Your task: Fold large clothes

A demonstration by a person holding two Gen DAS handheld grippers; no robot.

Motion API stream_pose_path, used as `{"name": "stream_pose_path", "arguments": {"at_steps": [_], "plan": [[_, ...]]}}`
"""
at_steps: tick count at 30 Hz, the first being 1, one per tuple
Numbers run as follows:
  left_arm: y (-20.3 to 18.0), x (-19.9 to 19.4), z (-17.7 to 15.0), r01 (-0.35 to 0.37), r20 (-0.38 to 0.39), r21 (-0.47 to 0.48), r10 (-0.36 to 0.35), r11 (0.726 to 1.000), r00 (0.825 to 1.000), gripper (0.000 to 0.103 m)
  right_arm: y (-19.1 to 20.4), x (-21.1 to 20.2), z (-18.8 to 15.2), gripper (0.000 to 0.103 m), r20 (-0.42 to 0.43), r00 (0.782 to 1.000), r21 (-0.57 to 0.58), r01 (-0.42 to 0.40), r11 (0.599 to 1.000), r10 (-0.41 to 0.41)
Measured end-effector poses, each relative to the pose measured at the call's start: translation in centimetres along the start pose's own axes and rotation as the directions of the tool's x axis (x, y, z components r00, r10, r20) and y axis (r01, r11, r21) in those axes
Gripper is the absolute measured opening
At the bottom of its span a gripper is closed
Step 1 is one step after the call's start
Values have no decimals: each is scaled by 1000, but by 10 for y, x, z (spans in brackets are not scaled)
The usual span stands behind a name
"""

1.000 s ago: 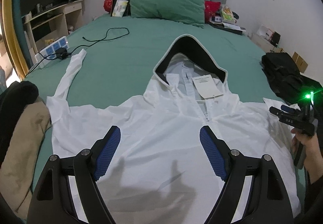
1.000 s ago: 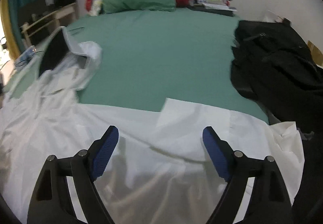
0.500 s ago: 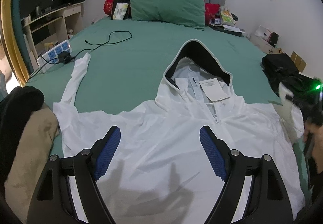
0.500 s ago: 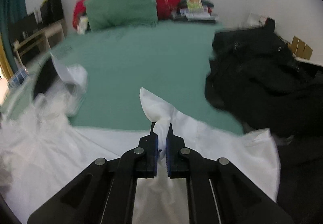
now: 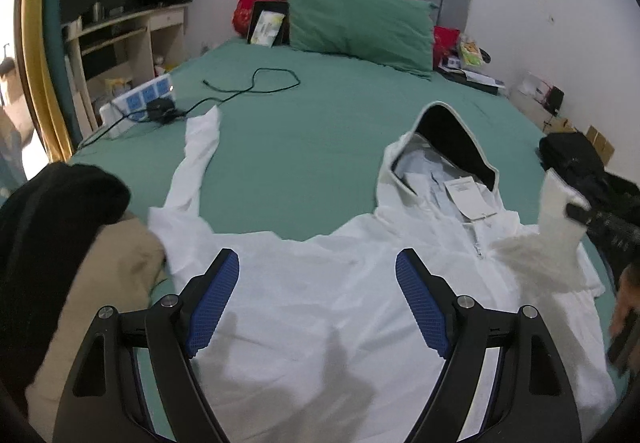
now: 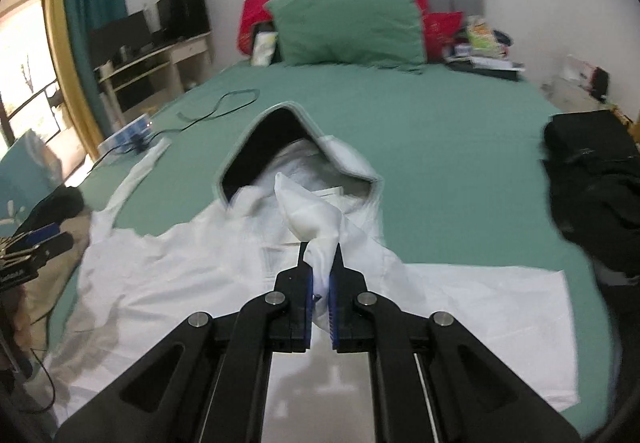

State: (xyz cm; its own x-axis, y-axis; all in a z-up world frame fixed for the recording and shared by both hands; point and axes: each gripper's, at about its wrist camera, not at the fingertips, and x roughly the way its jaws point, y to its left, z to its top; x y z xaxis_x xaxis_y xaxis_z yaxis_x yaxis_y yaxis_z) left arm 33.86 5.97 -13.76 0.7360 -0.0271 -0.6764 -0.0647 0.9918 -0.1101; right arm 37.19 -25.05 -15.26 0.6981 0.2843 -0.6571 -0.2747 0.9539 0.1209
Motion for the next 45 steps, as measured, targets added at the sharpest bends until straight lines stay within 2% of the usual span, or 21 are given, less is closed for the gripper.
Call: {"name": "stream_pose_path", "arguments": {"at_steps": [5, 10, 12, 16, 18, 20, 22, 27, 30, 32, 33, 36, 38, 39, 42, 45], "plan": [[28, 4, 1, -29, -18, 17, 29, 999, 999, 84, 61, 27, 0, 7, -37, 999, -20, -40, 999, 39], [59, 12, -4, -11, -70, -53, 7, 999, 998, 84, 103, 49, -4, 7, -68, 996, -21, -58, 998, 56], [67, 11, -4, 6, -71, -69, -11, 998, 997, 84, 114, 56, -9, 7, -78, 995, -20, -57, 998, 55], [80, 15, -2, -2, -68, -83, -4, 997, 998, 84, 135, 75, -17, 7, -109, 994, -28, -34, 999, 31], [85, 19, 0, -29, -74, -87, 22, 996, 997, 84, 143, 82, -21, 7, -124, 992, -22, -30, 999, 27], [90, 22, 2, -16, -75, -100, 8, 995, 997, 84, 150, 91, -24, 7, -142, 990, -17, -24, 1000, 21], [94, 25, 3, -39, -74, -97, 32, 995, 997, 84, 155, 97, -27, 7, -156, 988, -9, -19, 1000, 18], [103, 33, 3, -41, -89, -117, 30, 992, 996, 84, 164, 112, -34, 9, -190, 982, -2, 1, 1000, -2], [107, 34, 3, -44, -88, -121, 34, 992, 996, 84, 167, 129, -42, 26, -264, 964, 8, -16, 1000, 17], [110, 33, 5, -22, -79, -134, 11, 991, 997, 84, 171, 129, -44, 52, -263, 964, -3, -44, 999, 41], [112, 31, 6, -29, -75, -135, 19, 990, 997, 84, 173, 127, -44, 58, -265, 963, -16, -48, 999, 42], [122, 24, 11, -24, -50, -154, 17, 988, 999, 84, 179, 114, -37, 61, -242, 970, -21, -45, 999, 39], [135, 18, 15, -48, -40, -181, 42, 982, 998, 84, 184, 102, -25, 61, -184, 983, -37, -30, 999, 23], [141, 14, 18, -35, -30, -200, 29, 979, 999, 84, 187, 98, -18, 62, -161, 987, -46, -28, 999, 21], [158, 2, 23, -24, 5, -234, 26, 972, 1000, 84, 204, 102, 8, 63, -125, 991, -69, -65, 995, 56], [172, -5, 28, -21, 31, -254, 30, 967, 999, 84, 229, 132, 33, 63, -146, 980, -89, -151, 985, 137]]}}
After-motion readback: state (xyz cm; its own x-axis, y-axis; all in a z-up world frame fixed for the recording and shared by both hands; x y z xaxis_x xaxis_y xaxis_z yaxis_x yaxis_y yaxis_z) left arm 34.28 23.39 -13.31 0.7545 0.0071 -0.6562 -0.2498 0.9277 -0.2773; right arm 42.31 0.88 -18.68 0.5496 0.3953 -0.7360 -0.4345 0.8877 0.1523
